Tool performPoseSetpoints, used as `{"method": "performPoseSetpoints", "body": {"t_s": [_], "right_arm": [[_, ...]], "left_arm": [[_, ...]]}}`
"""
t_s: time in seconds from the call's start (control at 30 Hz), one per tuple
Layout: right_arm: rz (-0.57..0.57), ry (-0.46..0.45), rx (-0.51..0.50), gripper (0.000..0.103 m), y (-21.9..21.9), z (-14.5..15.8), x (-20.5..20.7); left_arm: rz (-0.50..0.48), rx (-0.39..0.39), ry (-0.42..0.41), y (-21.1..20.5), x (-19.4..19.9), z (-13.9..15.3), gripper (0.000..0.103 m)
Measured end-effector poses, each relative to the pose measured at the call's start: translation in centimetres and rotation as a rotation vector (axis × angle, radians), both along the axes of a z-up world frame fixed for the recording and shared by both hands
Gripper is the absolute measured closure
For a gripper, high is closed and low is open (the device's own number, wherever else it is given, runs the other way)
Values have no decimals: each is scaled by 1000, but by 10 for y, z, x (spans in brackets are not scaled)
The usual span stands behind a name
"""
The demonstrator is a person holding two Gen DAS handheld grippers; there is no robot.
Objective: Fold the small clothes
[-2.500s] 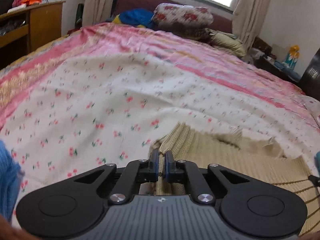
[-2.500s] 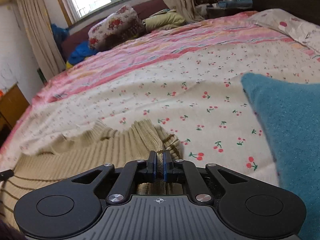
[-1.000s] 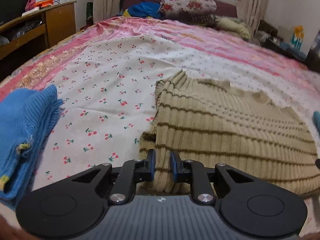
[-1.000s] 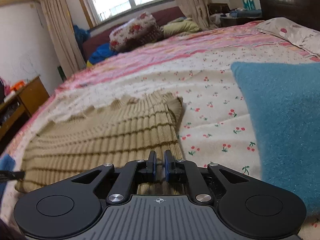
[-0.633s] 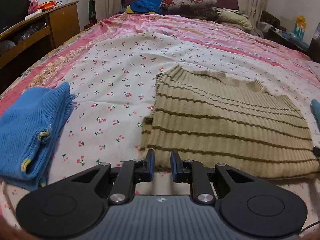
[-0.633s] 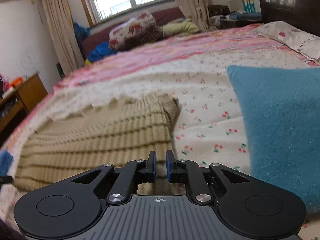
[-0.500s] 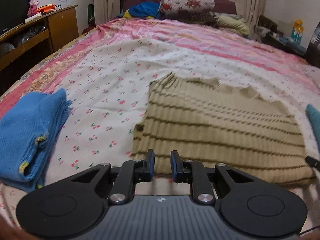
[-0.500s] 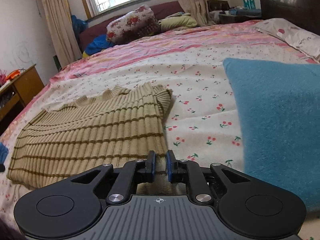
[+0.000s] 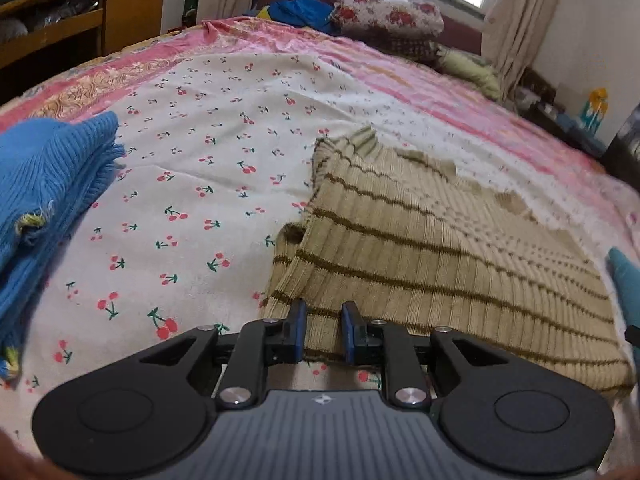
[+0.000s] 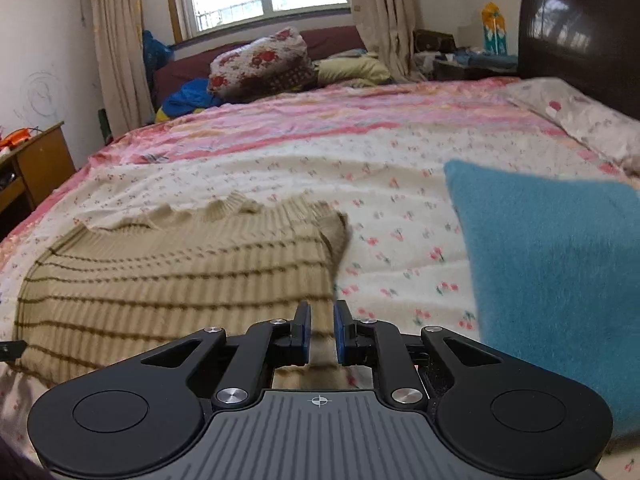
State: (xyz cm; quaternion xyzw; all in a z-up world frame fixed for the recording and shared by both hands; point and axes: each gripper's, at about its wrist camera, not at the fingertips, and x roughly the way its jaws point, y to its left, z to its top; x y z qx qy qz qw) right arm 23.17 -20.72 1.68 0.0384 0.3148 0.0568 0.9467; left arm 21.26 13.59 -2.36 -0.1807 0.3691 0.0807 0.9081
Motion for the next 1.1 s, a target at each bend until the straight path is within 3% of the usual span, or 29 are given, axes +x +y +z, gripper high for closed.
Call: {"method": "performPoseSetpoints", "body": {"t_s": [0.2, 0.53, 0.67, 0.87, 1.1], "right_arm": [[171, 46, 24, 88, 69, 28, 23], [419, 153, 23, 85, 214, 38, 67], [467, 195, 6, 78, 253, 33, 79], [482, 239, -70, 73, 294, 16, 96], [480, 262, -108, 72, 315, 2, 105]], "left_arm": [[12, -36, -92, 10, -15, 8, 77], [26, -113, -96, 35, -23, -1, 69], [2, -170, -81, 39, -21, -9, 67], [-11, -189, -86, 40, -19, -13, 64], [-13, -158, -91, 36, -18, -13, 64]]}}
